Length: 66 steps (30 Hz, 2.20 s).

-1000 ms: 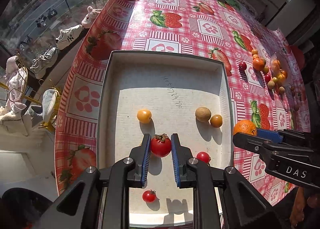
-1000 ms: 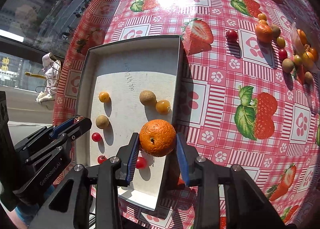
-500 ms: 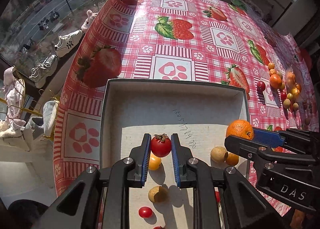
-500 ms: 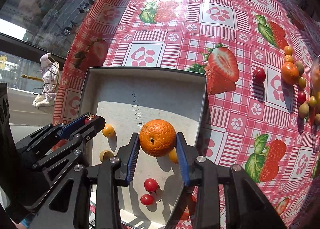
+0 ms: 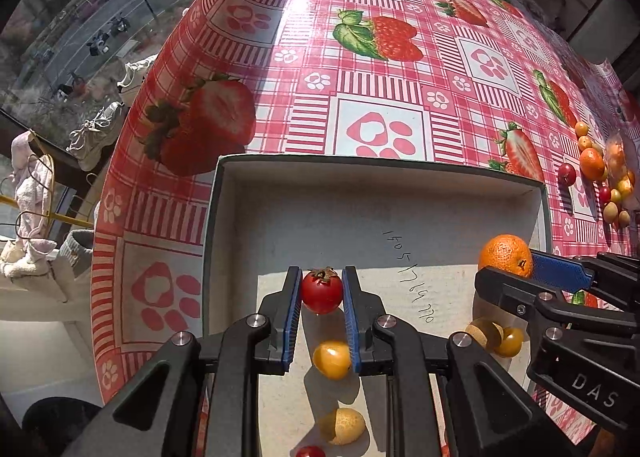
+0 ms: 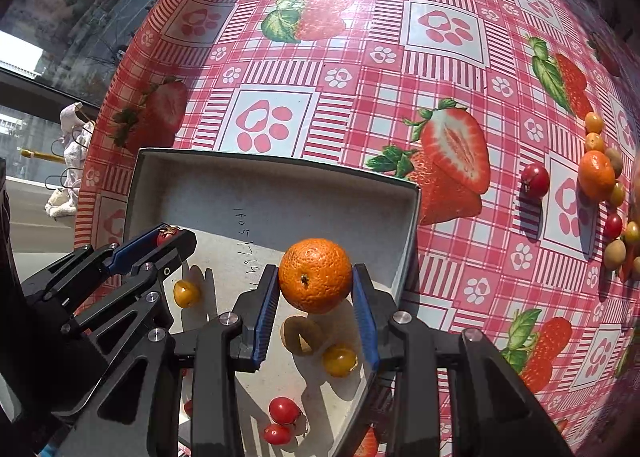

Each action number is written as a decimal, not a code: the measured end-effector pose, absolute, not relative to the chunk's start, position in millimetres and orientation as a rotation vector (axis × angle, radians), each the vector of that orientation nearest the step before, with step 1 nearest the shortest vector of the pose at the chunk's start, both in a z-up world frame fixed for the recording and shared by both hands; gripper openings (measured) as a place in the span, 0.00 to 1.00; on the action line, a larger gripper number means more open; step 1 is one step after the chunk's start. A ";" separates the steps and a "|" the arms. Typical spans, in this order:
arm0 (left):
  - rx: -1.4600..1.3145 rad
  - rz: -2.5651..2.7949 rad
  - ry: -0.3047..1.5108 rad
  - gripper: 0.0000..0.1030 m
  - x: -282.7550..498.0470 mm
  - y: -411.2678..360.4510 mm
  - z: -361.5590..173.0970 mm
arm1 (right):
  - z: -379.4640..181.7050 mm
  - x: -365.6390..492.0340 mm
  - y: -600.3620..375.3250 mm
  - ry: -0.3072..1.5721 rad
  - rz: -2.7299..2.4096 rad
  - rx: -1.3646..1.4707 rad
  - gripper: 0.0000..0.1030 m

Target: Organize fruits

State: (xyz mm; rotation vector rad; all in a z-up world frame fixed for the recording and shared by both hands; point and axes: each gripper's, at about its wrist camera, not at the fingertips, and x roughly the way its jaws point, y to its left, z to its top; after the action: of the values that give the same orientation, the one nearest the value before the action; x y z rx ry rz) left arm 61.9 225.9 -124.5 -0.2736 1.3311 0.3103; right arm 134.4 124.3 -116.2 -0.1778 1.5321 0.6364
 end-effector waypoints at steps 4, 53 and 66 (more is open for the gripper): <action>-0.248 0.308 1.341 0.21 63.0 221.6 -131.9 | -126.1 131.7 130.7 1.537 0.625 -0.195 0.38; -0.129 0.251 1.364 0.99 -37.0 162.2 -47.4 | -36.1 55.0 62.2 1.507 0.631 -0.266 1.00; -0.050 0.193 1.403 0.99 -63.5 135.7 -29.9 | -15.9 32.3 48.4 1.495 0.667 -0.333 1.00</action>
State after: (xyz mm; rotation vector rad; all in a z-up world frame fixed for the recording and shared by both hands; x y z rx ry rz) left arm -63.5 135.7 -29.9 -0.0501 1.4031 0.1928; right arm 32.3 48.4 -15.9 -0.3335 1.4951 0.6672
